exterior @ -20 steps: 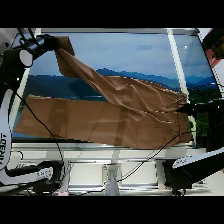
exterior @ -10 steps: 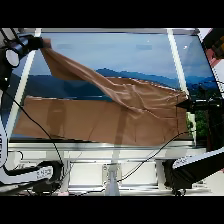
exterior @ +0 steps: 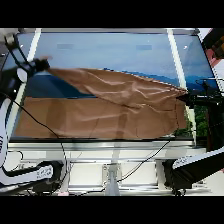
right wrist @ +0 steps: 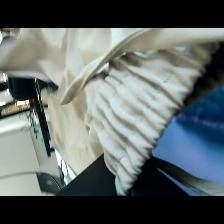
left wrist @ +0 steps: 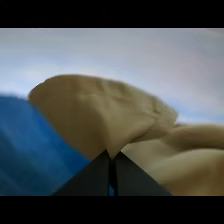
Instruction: Fold the clothes and pants, and hang the long-sleeved shirts on hangers.
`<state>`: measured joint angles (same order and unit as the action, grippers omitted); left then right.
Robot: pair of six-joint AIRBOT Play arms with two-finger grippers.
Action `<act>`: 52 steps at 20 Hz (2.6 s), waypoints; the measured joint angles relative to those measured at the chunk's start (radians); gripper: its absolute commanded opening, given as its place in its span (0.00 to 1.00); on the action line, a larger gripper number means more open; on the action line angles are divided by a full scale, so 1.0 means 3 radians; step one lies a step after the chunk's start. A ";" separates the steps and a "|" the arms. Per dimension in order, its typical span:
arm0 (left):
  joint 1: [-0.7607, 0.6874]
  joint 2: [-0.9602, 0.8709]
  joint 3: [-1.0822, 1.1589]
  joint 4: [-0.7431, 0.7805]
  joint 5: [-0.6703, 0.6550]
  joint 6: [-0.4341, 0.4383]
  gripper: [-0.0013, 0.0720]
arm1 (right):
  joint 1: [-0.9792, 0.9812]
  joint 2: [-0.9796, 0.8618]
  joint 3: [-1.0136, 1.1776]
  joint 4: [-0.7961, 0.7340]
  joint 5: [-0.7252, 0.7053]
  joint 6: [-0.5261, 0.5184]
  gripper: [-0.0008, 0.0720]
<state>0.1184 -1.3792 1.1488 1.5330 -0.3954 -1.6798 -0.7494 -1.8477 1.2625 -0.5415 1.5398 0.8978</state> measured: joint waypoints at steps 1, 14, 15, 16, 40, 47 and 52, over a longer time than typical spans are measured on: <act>0.0028 0.0019 -0.0158 0.0001 0.0001 -0.0085 0.04 | 0.0000 0.0000 0.0000 0.0025 -0.0043 0.0000 0.05; 0.0470 0.0109 -0.0724 0.0023 -0.0327 -0.0604 0.11 | 0.0000 0.0000 0.0000 0.0103 -0.0135 0.0011 0.05; 0.0476 0.0109 -0.0726 0.0024 -0.0374 -0.0612 0.46 | 0.0000 0.0000 0.0000 0.0103 -0.0136 0.0011 0.05; 0.0479 0.0109 -0.0727 0.0024 -0.0427 -0.0617 0.88 | 0.0000 0.0000 0.0000 0.0103 -0.0136 0.0011 0.05; 0.1306 -0.1091 0.0922 -0.1607 -0.2337 0.0042 0.91 | 0.0000 0.0000 0.0001 -0.0324 -0.0160 0.0009 0.05; 0.1353 -0.1165 0.1119 -0.1197 -0.2344 0.0366 0.90 | 0.0000 0.0000 0.0001 -0.0378 -0.0159 0.0009 0.05; 0.1386 -0.1256 0.1141 -0.0992 -0.2361 0.0612 0.90 | 0.0000 0.0000 0.0000 -0.0394 -0.0179 0.0008 0.05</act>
<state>0.5343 -1.7561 1.4910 1.2354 -1.1038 -1.4963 -0.7494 -1.8477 1.2625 -0.6598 1.4860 0.9001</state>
